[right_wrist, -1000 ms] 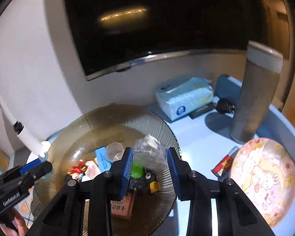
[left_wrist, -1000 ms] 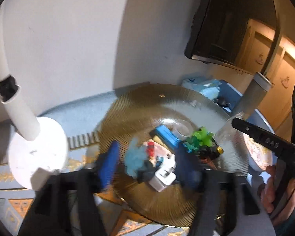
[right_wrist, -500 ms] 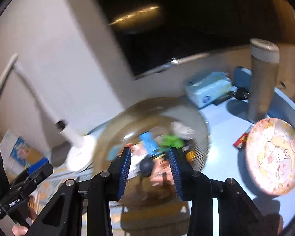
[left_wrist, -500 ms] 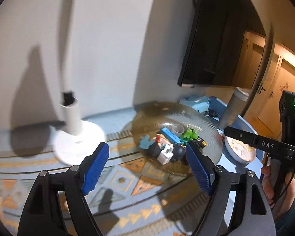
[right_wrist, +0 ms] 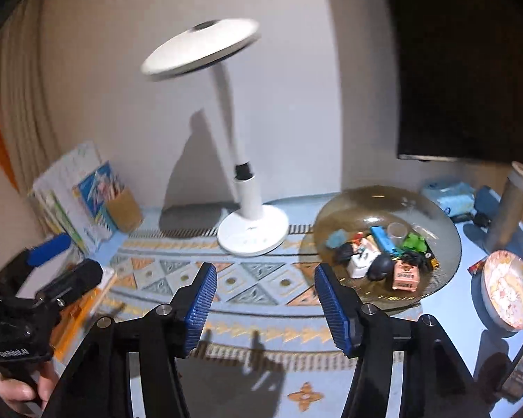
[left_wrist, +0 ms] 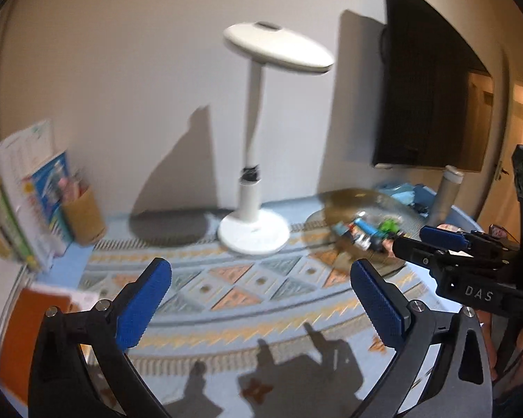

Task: Organize rigid objects
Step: 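Withdraw both open tools from the bowl back over the table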

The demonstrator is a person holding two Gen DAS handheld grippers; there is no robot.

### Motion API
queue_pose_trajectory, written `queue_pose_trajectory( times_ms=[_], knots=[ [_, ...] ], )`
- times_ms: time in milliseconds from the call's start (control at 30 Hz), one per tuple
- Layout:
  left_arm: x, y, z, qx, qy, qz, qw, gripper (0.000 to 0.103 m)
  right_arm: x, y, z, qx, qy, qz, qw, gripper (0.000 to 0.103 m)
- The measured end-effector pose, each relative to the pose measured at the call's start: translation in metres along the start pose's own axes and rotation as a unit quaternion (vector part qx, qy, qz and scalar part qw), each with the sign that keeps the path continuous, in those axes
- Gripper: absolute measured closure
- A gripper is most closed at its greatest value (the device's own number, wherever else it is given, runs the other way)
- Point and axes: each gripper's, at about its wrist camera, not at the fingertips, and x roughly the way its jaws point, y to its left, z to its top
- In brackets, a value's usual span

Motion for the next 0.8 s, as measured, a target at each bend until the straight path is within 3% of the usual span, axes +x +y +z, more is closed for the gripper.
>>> queue_pose_trajectory(
  times_ms=[233, 500, 633, 800],
  knots=[
    [0.009, 0.041, -0.043, -0.044, 0.036, 0.024, 0.9981, 0.0, 0.021, 0.037, -0.035, -0.021, 0.024, -0.006, 0.999, 0.046],
    [0.036, 0.059, -0.088, -0.079, 0.069, 0.039, 0.9938, 0.001, 0.049, 0.033, -0.061, -0.006, 0.054, -0.013, 0.998, 0.046],
    [0.057, 0.053, -0.108, -0.063, 0.077, 0.049, 0.9938, 0.001, 0.071, 0.022, -0.081, -0.006, 0.061, -0.025, 0.998, 0.045],
    [0.091, 0.039, -0.127, -0.025, 0.126, 0.064, 0.9896, 0.001, 0.11, 0.003, -0.109, -0.018, 0.085, -0.046, 0.995, 0.044]
  ],
)
